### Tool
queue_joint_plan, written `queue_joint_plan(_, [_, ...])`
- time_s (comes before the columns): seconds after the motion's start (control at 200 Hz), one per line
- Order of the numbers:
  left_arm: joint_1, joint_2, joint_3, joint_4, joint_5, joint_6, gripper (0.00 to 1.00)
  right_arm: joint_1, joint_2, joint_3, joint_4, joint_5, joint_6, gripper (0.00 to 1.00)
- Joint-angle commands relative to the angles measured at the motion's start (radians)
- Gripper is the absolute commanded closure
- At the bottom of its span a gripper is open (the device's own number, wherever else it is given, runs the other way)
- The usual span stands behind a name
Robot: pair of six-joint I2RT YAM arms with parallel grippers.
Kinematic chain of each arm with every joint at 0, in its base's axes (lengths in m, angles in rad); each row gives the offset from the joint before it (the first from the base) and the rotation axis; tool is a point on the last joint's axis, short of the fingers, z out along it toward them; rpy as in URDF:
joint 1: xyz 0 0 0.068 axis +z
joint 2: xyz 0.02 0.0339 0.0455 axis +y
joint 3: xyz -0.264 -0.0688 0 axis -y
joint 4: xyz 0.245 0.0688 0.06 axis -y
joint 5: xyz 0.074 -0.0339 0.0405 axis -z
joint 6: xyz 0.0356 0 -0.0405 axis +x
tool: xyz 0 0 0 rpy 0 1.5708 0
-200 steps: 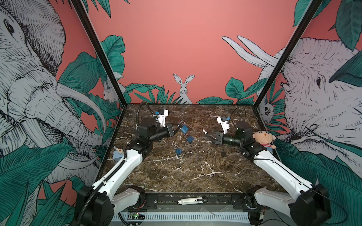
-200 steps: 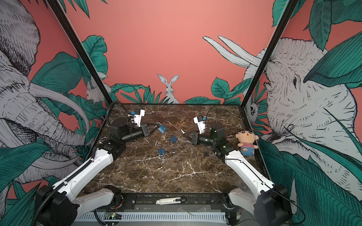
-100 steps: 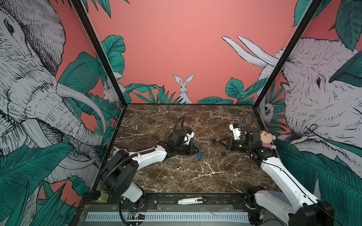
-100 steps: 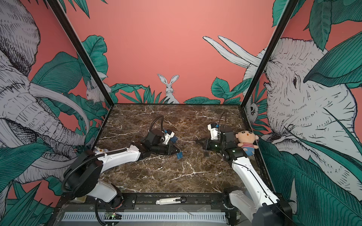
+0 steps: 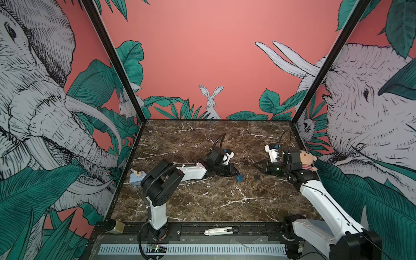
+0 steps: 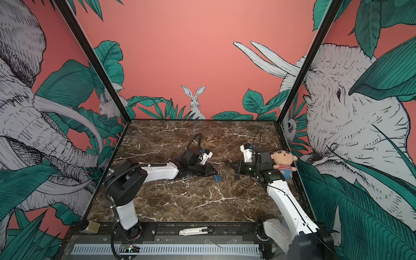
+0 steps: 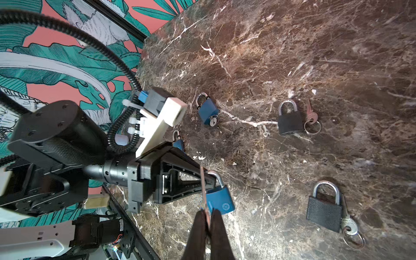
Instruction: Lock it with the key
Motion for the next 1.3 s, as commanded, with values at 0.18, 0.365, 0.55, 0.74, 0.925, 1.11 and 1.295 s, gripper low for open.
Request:
queue_joint_plan(0.18, [-0.015, 0.094, 0.035, 0.192, 0.05, -0.149, 1.0, -0.012, 0.035, 0.02, -0.006, -0.033, -0.045, 1.0])
queue_joint_plan(0.365, [-0.022, 0.119, 0.059, 0.161, 0.037, -0.135, 1.0, -0.012, 0.058, 0.027, -0.001, -0.036, -0.058, 1.0])
queue_joint_plan(0.55, [-0.03, 0.147, 0.073, 0.148, 0.025, -0.125, 1.0, -0.013, 0.081, 0.028, 0.01, -0.043, -0.06, 1.0])
queue_joint_plan(0.74, [-0.029, 0.163, 0.077, 0.16, 0.029, -0.135, 1.0, -0.013, 0.085, 0.021, 0.028, -0.034, -0.048, 1.0])
queue_joint_plan(0.925, [-0.03, 0.163, 0.088, 0.116, 0.021, -0.11, 0.99, -0.014, 0.096, 0.016, 0.045, -0.023, -0.035, 1.0])
queue_joint_plan(1.11, [-0.031, 0.146, 0.079, 0.089, -0.002, -0.093, 0.81, -0.012, 0.09, 0.006, 0.04, 0.014, -0.036, 1.0])
queue_joint_plan(1.295, [-0.029, 0.113, 0.068, 0.057, -0.06, -0.071, 0.74, -0.012, 0.084, -0.009, 0.036, 0.047, -0.036, 1.0])
